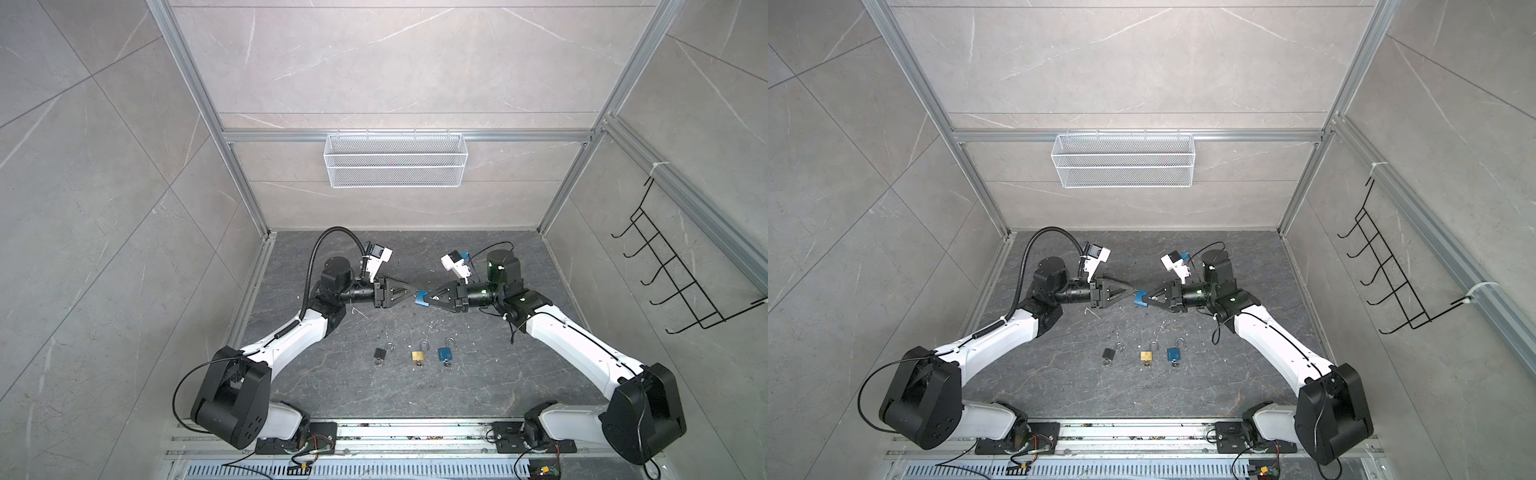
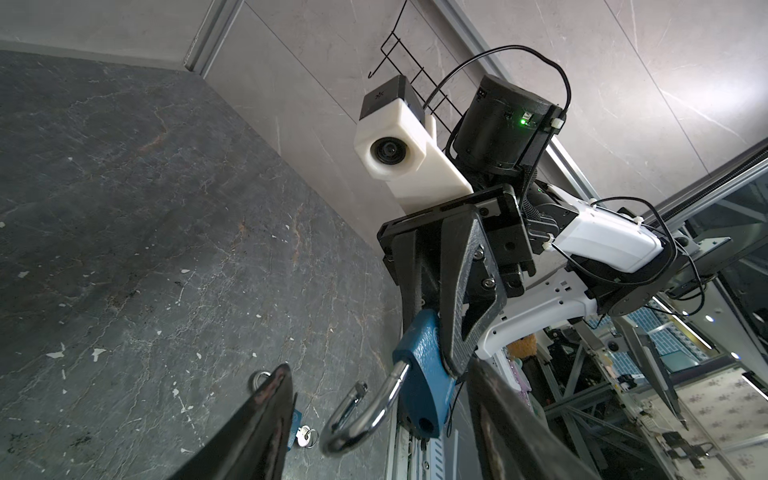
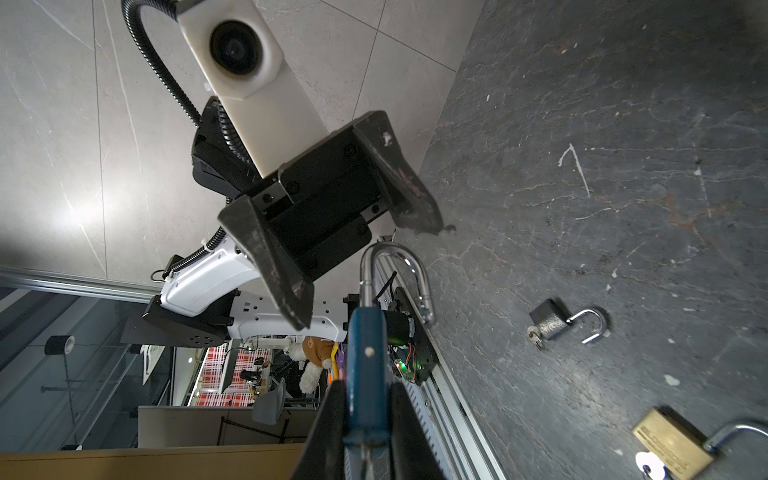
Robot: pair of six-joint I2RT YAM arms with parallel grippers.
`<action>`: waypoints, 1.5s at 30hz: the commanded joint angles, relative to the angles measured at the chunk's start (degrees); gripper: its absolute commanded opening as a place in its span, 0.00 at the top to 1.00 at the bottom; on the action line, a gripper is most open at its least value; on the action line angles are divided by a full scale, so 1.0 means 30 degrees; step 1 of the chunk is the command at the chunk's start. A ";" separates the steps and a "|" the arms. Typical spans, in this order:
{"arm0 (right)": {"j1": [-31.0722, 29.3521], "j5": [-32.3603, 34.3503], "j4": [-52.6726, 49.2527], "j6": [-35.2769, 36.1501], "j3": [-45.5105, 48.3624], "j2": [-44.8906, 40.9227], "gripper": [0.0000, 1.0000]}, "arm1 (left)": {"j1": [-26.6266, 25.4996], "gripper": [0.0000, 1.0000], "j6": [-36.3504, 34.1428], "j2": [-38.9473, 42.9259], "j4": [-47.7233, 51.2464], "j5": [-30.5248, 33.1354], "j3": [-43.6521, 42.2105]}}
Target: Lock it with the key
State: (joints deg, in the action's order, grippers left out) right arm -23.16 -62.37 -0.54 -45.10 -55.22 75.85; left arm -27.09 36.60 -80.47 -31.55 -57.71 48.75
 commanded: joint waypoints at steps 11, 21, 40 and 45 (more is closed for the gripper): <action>0.0109 0.0585 -0.1753 0.1620 -0.1607 -0.0096 1.00 | -0.0294 0.49 0.1216 -0.0190 -0.1788 -0.0631 -0.0313; 0.0190 0.0847 -0.3439 0.2985 -0.2013 -0.0266 1.00 | -0.0315 0.64 0.1251 -0.0138 -0.1671 -0.0223 -0.0690; 0.0250 0.1784 -0.4780 0.5397 -0.2103 -0.0551 1.00 | -0.0453 1.00 0.2056 0.0543 -0.2168 0.0311 -0.1130; 0.0256 0.2070 -0.4829 0.6653 -0.2037 -0.0819 1.00 | -0.0978 1.00 0.3461 0.0426 -0.3838 -0.0147 -0.1259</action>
State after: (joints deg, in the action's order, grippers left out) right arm -22.20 -58.28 -15.00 -28.45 -60.01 75.16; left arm -28.36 44.73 -80.64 -37.43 -57.56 45.01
